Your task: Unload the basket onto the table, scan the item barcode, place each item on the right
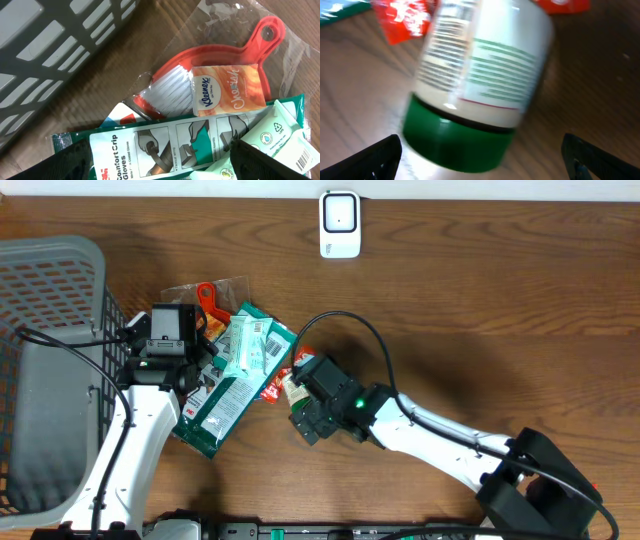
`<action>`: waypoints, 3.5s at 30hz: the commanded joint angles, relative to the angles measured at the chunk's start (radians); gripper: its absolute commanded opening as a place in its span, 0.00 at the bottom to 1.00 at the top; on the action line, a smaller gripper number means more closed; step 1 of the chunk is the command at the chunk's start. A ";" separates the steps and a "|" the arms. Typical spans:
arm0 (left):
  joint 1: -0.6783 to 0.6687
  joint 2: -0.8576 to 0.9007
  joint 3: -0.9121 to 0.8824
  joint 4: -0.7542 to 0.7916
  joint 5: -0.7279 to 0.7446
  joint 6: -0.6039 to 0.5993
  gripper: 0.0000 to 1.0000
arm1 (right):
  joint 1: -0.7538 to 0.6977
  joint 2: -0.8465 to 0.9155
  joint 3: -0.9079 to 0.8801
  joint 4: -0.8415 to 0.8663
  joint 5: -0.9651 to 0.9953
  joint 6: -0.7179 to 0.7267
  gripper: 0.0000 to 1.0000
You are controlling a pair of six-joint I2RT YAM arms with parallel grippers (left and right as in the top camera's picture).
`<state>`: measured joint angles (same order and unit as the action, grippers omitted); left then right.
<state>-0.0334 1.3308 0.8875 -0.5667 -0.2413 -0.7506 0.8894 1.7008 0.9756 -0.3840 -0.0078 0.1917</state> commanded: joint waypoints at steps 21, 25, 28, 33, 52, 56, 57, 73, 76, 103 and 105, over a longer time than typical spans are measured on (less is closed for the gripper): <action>0.006 0.008 -0.007 0.004 -0.037 0.017 0.89 | 0.032 0.049 0.027 0.061 -0.009 0.028 0.99; 0.006 0.008 -0.007 0.004 -0.037 0.017 0.89 | 0.032 0.050 0.027 0.069 -0.008 0.025 0.99; 0.006 0.008 -0.007 0.004 -0.040 0.017 0.89 | 0.032 0.060 0.027 0.086 0.005 0.010 0.99; 0.006 0.008 -0.007 0.003 -0.040 0.017 0.89 | 0.025 0.097 0.027 0.130 0.033 0.009 0.99; 0.006 0.008 -0.007 0.000 -0.042 0.017 0.89 | 0.002 0.131 0.042 0.160 0.085 -0.014 0.94; 0.006 0.008 -0.007 -0.005 -0.075 0.017 0.88 | -0.004 0.132 0.042 0.160 0.077 -0.014 0.88; 0.006 0.008 -0.007 -0.008 -0.082 0.017 0.89 | -0.005 0.132 0.042 0.159 0.074 -0.014 0.86; 0.006 0.008 -0.007 -0.011 -0.089 0.017 0.89 | -0.007 0.132 0.042 0.141 0.025 -0.031 0.74; 0.006 0.008 -0.007 -0.011 -0.089 0.017 0.89 | -0.007 0.132 0.042 0.132 0.025 -0.032 0.84; 0.006 0.008 -0.007 -0.030 -0.085 -0.059 0.89 | -0.098 0.132 0.137 -0.096 -0.192 -0.372 0.99; 0.006 0.008 -0.007 -0.030 -0.085 -0.059 0.89 | -0.091 0.132 0.140 -0.093 -0.192 -0.372 0.99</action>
<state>-0.0338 1.3308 0.8875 -0.5934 -0.3019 -0.7883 0.7940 1.8259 1.0931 -0.4797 -0.1753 -0.1581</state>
